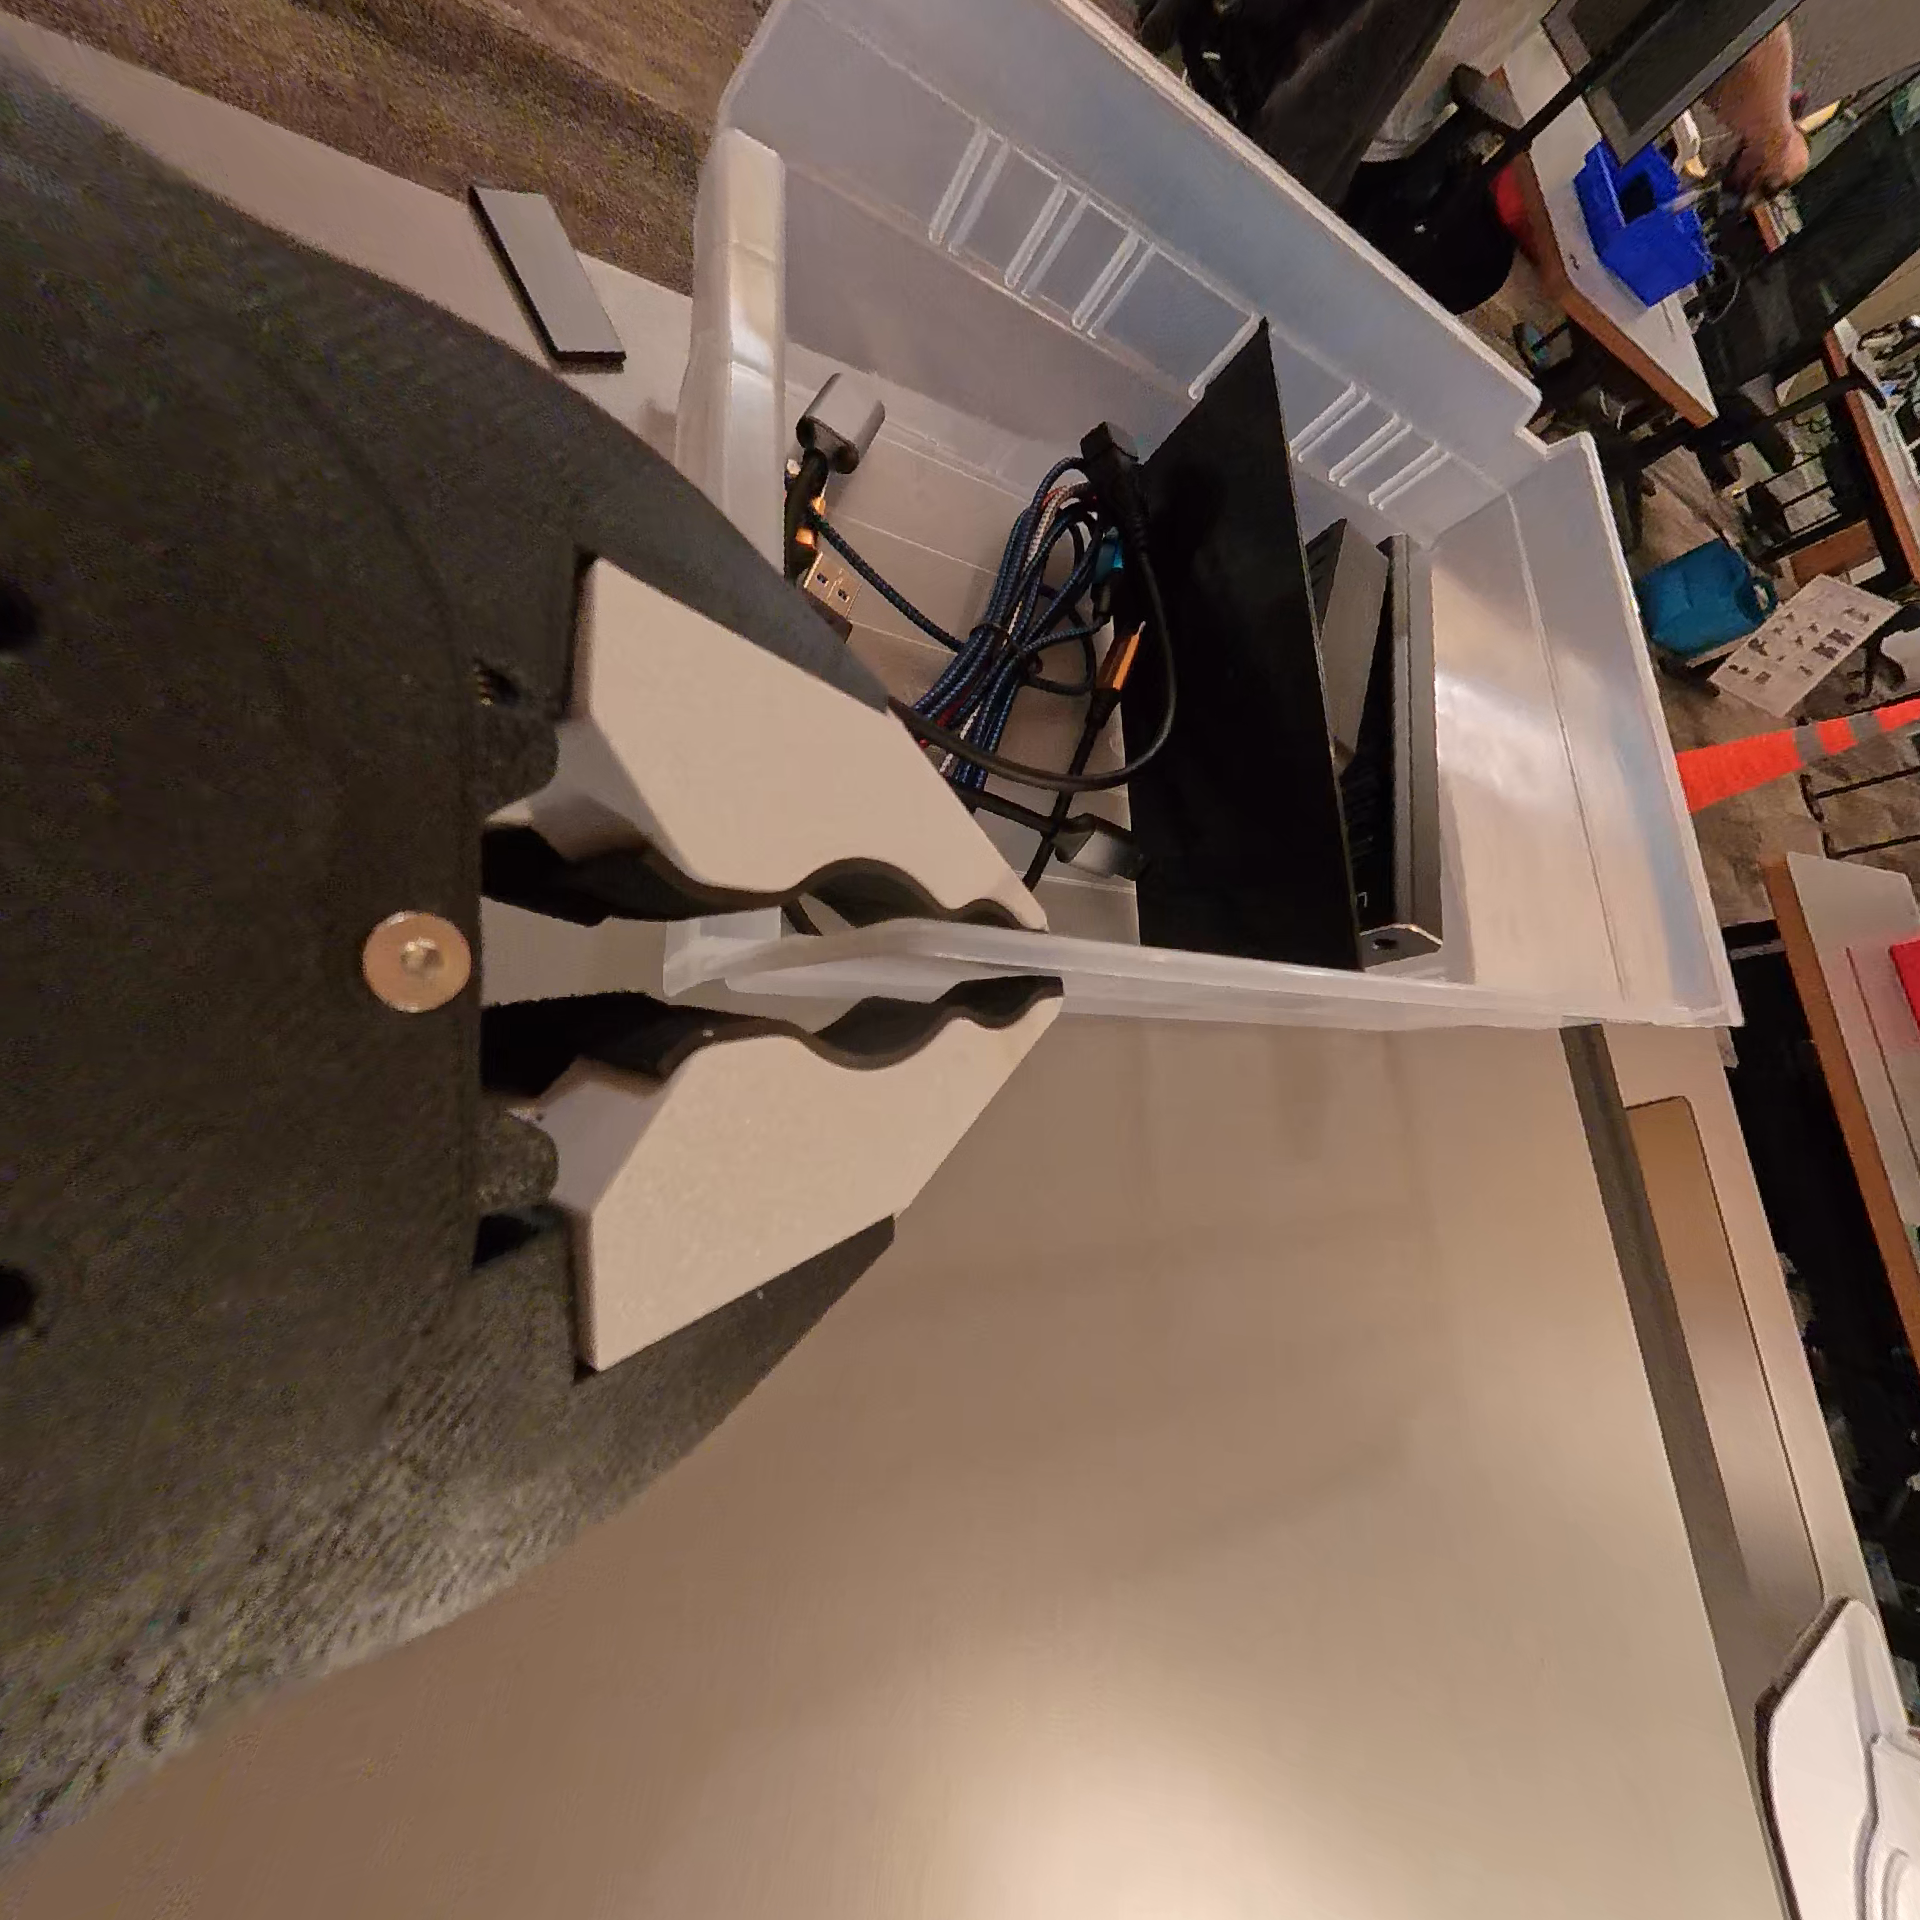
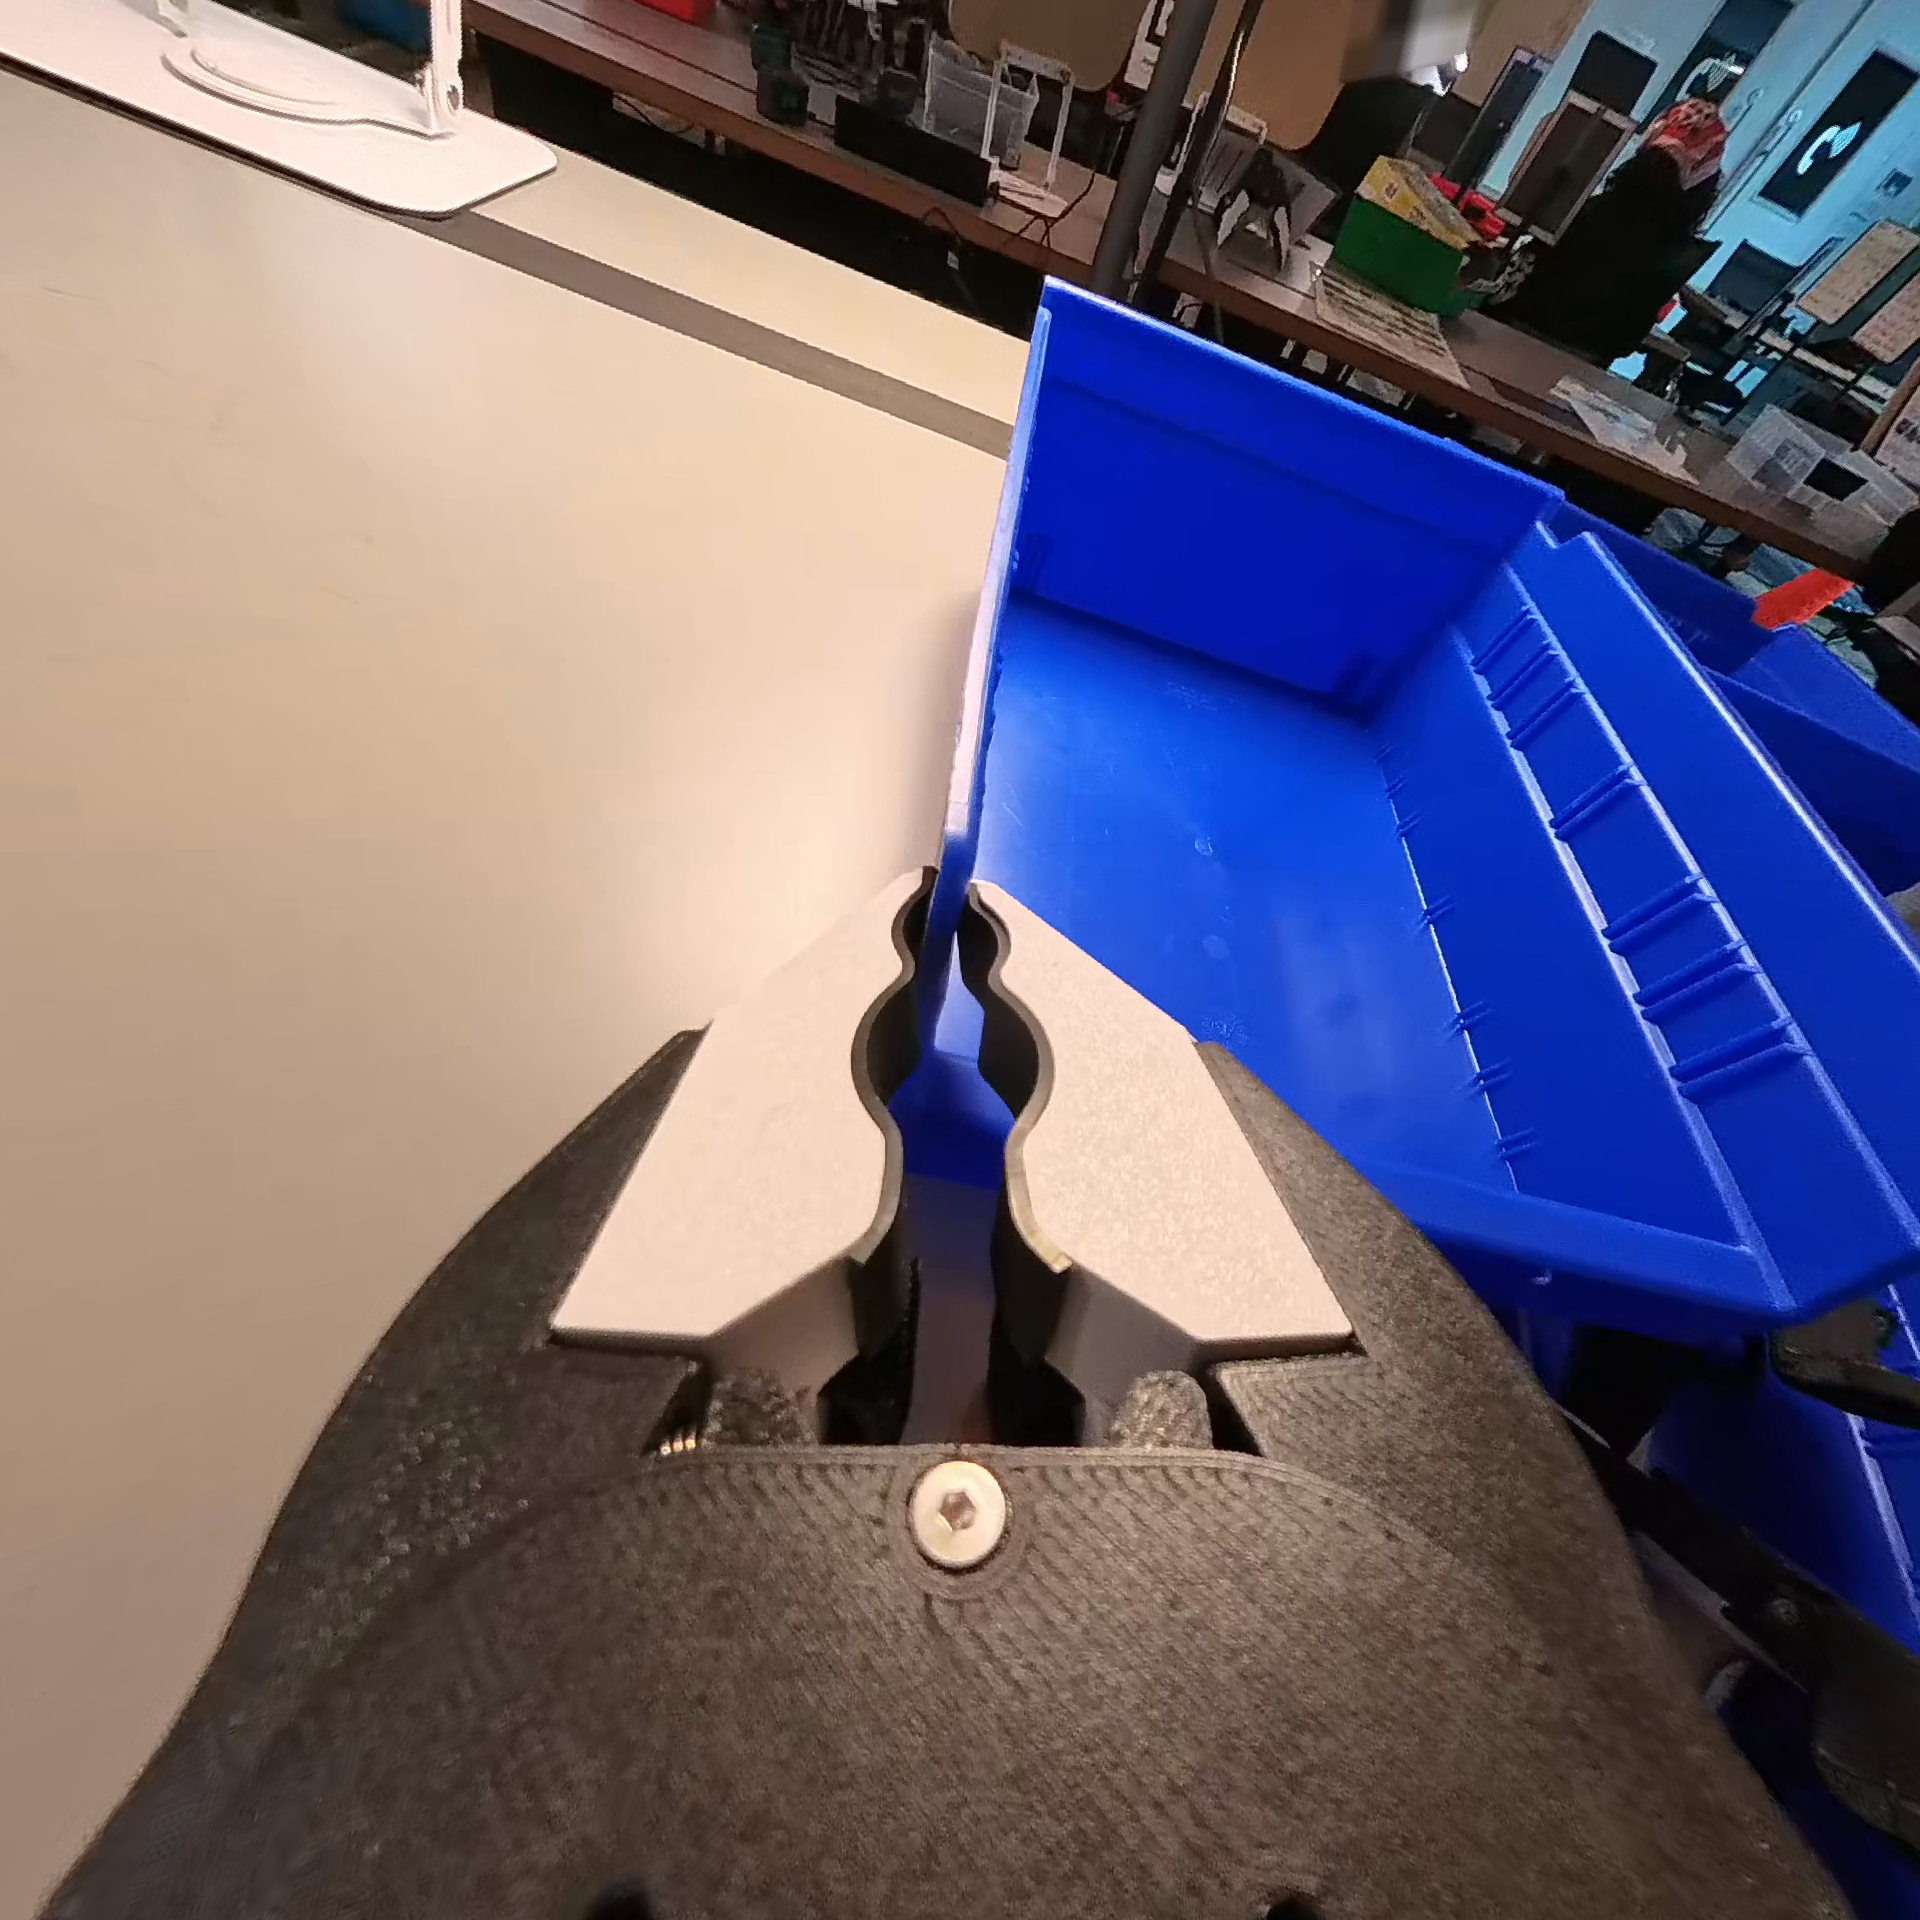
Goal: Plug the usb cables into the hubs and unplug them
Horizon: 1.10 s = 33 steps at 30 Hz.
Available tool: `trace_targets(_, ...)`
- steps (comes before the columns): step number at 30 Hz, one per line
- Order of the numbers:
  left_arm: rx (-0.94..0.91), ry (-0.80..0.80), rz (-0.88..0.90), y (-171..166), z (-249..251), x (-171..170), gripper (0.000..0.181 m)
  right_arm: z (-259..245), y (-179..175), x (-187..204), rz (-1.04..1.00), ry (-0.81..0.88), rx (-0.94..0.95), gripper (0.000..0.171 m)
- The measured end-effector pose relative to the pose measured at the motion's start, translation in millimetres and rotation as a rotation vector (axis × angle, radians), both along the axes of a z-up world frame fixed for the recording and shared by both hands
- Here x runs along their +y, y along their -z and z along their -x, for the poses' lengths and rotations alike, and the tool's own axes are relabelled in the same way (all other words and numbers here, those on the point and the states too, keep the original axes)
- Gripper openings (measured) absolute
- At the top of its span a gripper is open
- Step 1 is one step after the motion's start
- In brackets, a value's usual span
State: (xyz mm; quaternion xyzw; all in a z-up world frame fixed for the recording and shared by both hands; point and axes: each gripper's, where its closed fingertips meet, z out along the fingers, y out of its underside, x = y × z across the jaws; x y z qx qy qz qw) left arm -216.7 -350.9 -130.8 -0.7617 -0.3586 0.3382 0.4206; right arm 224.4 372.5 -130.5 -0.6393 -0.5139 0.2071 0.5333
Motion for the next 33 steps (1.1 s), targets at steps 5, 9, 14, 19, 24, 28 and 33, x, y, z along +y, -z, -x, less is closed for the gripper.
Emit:
trace_targets(5, -0.005, -0.052, -0.008, 0.0, 8.8, 3.4, 0.008, -0.4, -0.2, -2.2, 0.000, 0.005, 0.013, 0.002)
trace_targets(9, 0.009, -0.057, 0.017, 0.0, 18.8, 6.8, 0.008, -0.4, -0.1, -2.4, 0.003, -0.002, 0.018, 0.003)
trace_targets(14, -0.002, -0.054, 0.006, 0.1, 26.1, 6.0, 0.008, -0.2, -0.1, -1.8, 0.000, -0.005, 0.012, 0.003)
trace_targets(19, -0.005, -0.019, 0.032, 0.5, 20.7, 7.6, 0.013, -4.1, 0.9, -3.6, -0.002, -0.001, 0.001, 0.004)
trace_targets(24, 0.029, 0.114, -0.037, -34.3, -8.3, 11.0, 0.037, -34.1, -12.9, -14.2, 0.002, -0.025, -0.020, 0.020)
trace_targets(28, 0.019, 0.131, -0.095, -66.1, -11.8, -4.6, 0.040, -59.5, -36.8, -22.6, -0.007, -0.013, -0.020, 0.019)
trace_targets(33, -0.020, 0.099, -0.047, -79.6, 24.0, -19.2, 0.050, -41.7, -71.9, -64.7, -0.021, -0.155, 0.057, 0.018)
